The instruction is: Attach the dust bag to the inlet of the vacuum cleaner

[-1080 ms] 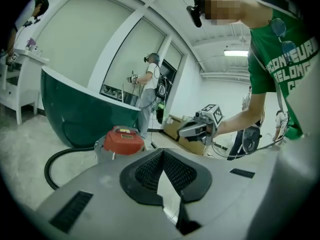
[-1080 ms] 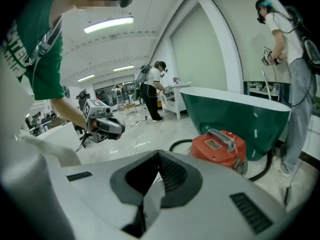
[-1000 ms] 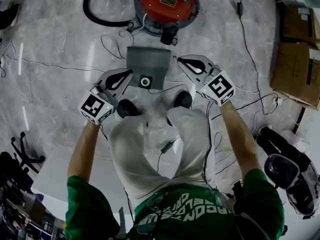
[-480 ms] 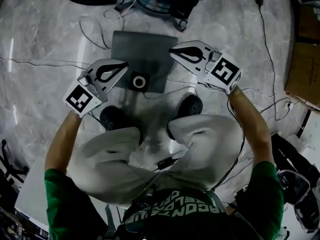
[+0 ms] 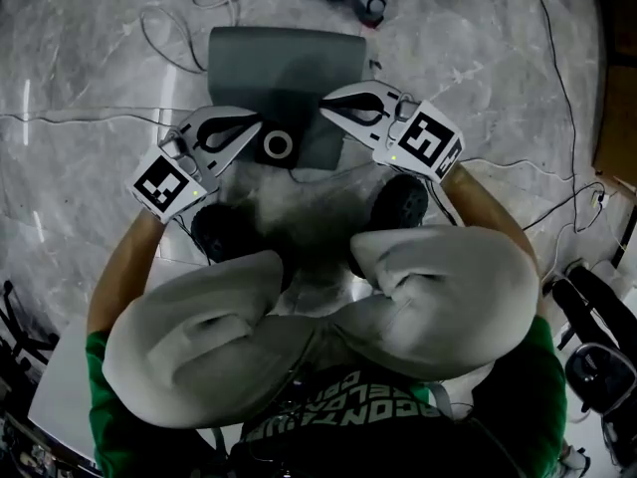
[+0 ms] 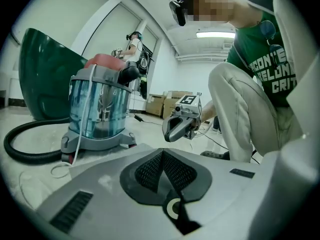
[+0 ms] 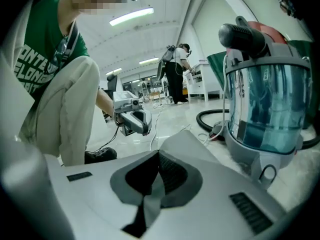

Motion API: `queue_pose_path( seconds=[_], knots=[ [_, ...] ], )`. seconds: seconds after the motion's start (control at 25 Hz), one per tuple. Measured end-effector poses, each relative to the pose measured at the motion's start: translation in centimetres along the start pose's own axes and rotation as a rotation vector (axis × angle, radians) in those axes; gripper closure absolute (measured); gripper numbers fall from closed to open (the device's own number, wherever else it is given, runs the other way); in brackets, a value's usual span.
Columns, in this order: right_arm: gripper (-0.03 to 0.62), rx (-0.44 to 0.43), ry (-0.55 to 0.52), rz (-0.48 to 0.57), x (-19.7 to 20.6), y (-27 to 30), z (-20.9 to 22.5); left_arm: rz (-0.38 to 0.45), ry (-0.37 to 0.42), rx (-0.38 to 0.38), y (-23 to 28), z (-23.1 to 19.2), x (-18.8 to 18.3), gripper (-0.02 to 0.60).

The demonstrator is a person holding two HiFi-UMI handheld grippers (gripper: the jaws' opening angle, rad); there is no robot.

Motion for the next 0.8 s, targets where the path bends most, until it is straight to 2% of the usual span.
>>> queue_pose_path(
  seconds=[0.28, 0.56, 0.8],
  knots=[
    [0.586, -0.017, -0.007, -0.008, 3.8, 4.1, -4.1, -0.024, -0.005, 0.022, 1.2, 1.6, 3.1, 0.578],
    [0.586, -0.085, -0.044, -0.069, 7.3, 8.1, -8.2, -0.065, 0.014, 0.051, 2.3, 3.4, 6.8, 0.578],
    [0.585, -0.117, -0.039, -0.097, 8.9, 10.2, -9.6, -0.094, -0.048, 0.064, 2.9, 4.1, 9.7, 0.578]
  ],
)
Point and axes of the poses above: the fingertips, and each gripper's own axes: y forward along the fingers, z to its right, x out of its underside, the point moved 1 cm from there along -y, backward along the fingers, and after that the axes turned 11 degrees about -z, right-handed, at the moved point
